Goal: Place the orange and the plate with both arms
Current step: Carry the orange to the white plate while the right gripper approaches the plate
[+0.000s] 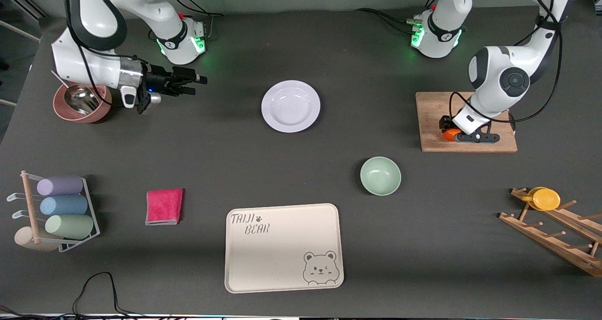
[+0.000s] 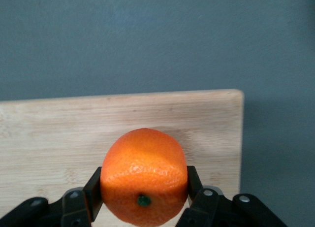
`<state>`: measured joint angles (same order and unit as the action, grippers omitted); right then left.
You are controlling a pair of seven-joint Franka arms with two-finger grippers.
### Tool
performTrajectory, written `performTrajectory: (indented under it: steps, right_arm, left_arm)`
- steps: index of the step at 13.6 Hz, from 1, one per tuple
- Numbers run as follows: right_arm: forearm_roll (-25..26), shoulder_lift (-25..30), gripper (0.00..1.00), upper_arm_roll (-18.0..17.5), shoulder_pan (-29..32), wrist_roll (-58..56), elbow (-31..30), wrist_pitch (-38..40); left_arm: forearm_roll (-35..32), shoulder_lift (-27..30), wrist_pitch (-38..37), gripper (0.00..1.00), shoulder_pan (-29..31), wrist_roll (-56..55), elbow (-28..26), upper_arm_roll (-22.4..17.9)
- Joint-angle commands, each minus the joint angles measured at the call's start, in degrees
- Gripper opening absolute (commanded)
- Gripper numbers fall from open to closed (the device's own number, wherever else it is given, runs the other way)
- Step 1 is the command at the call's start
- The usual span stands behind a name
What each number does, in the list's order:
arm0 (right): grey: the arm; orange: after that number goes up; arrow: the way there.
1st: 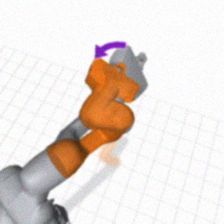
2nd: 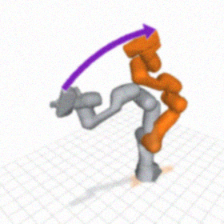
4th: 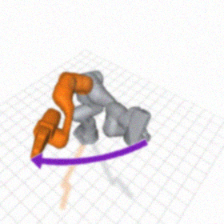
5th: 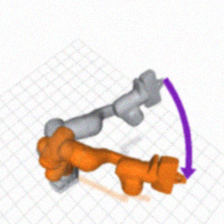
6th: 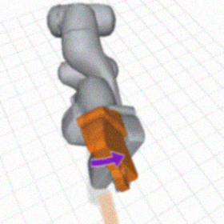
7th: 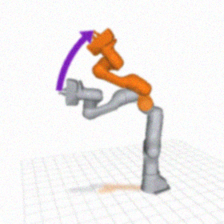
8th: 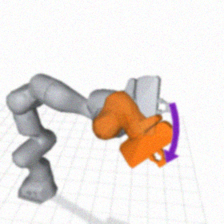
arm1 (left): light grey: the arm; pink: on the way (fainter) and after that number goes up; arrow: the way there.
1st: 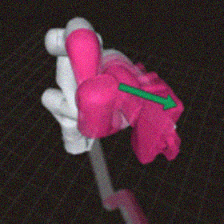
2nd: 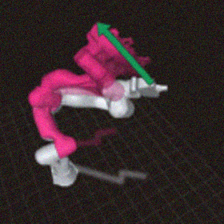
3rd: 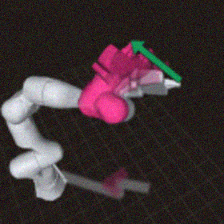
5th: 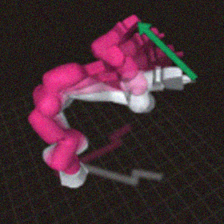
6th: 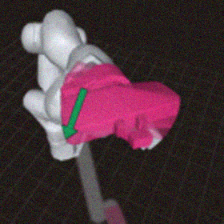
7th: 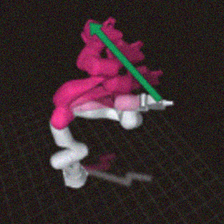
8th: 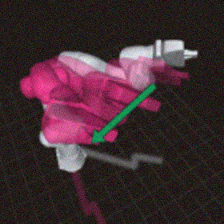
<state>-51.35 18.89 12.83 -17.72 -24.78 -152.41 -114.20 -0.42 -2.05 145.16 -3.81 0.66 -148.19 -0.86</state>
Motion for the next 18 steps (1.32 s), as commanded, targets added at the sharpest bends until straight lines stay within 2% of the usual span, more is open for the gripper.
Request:
performTrajectory:
  steps: [1,4,6,8,12,14,16,18]
  right_arm:
    - [-7.07,-3.85,1.0,0.53,-0.3,-8.49,-1.39,-1.2]
    - [-16.47,-10.87,1.0,0.53,-0.3,-19.74,-2.97,-1.29]
    - [-20.53,-14.66,1.0,0.53,-0.3,-25.2,-3.42,-1.21]
    - [-21.15,-18.34,1.0,0.62,-0.3,-29.42,-3.42,-1.12]
    - [-28.79,-27.23,1.0,0.88,-0.3,-43.04,-3.42,-0.42]
    - [-31.87,-31.09,1.0,0.97,-0.3,-47.53,-3.33,1.6]
    - [-34.6,-33.91,1.0,1.06,-0.21,-52.02,-3.33,2.92]
    - [-34.87,-34.54,1.0,1.15,-0.04,-52.56,-3.07,2.93]
  left_arm:
    - [0.51,5.12,-16.77,0.0,-0.5,-0.91,8.75,2.17]
    - [6.02,4.78,-35.68,0.0,-0.5,-2.41,24.56,6.3]
    - [7.72,4.16,-40.9,0.0,-0.67,-8.79,31.53,10.42]
    - [7.89,3.11,-41.36,0.0,-0.85,-18.71,35.24,16.65]
    - [12.54,-1.63,-41.18,0.0,-1.28,-36.03,44.02,26.24]
    - [11.85,-5.05,-39.79,0.0,-2.07,-46.04,47.45,32.21]
    - [8.45,-8.92,-34.1,0.0,-3.65,-56.94,48.17,36.7]
    - [-0.06,-13.48,-31.09,0.0,-7.16,-65.48,48.08,38.13]
